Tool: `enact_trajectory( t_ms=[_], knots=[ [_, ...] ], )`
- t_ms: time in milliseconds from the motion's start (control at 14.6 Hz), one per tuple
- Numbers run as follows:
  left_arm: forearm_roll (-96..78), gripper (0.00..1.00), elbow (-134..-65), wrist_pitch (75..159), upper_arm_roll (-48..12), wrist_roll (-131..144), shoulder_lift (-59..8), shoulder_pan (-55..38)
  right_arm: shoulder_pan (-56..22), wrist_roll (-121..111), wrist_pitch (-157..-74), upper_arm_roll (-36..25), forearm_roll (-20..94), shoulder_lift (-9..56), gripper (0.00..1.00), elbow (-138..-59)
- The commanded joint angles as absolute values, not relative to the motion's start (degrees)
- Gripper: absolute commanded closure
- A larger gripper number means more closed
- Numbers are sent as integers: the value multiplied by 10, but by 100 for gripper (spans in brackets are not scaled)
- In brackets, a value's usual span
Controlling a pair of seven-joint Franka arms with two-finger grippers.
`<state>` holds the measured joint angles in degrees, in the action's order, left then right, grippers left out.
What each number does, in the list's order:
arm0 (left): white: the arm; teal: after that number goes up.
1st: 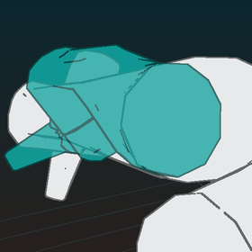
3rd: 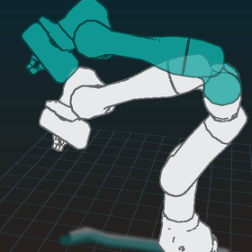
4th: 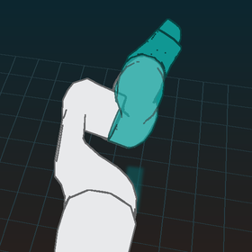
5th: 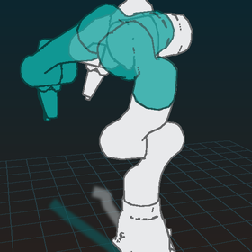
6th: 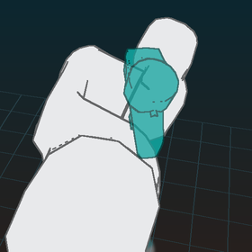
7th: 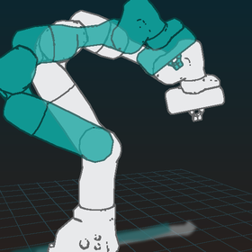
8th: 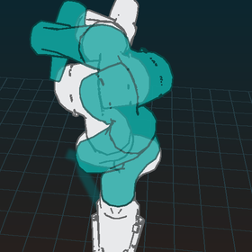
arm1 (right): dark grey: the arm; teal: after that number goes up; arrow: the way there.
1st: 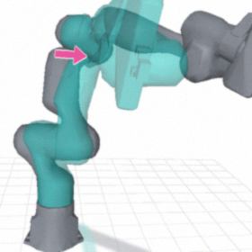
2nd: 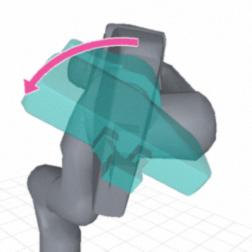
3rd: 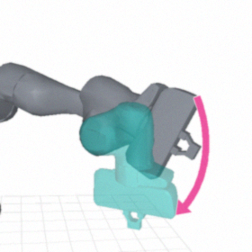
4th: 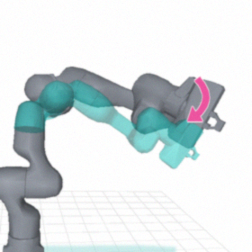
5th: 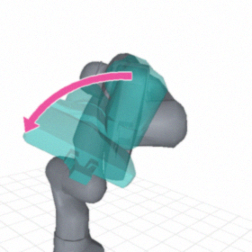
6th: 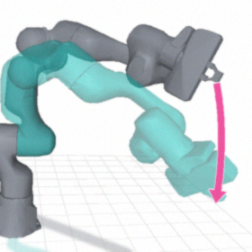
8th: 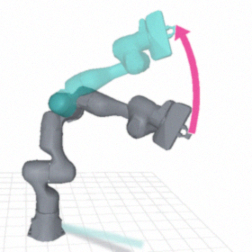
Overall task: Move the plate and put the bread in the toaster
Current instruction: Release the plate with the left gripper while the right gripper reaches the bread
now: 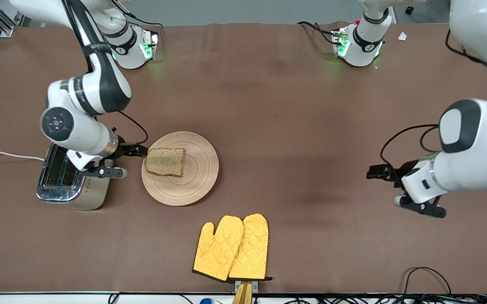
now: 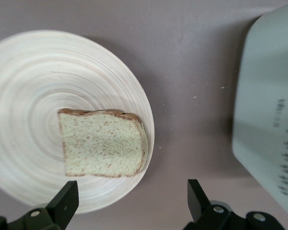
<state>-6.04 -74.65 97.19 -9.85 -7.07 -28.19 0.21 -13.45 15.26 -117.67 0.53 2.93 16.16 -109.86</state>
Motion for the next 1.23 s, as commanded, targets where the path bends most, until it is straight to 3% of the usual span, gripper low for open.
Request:
enact_trajectory(
  t_ms=[0, 822, 1165],
  knots=[
    [-26, 0, -758, 939, -97, -51, -243, 2, -143, 161, -1201, 2, 32, 175, 0, -1130],
    [20, 0, -772, 886, -98, 77, -99, 18, -162, 183, -1265, 1, 56, 242, 0, -1127],
    [22, 0, -930, 989, -109, 67, 0, 23, -156, 183, -1279, 0, 55, 264, 0, -1128]
  ],
)
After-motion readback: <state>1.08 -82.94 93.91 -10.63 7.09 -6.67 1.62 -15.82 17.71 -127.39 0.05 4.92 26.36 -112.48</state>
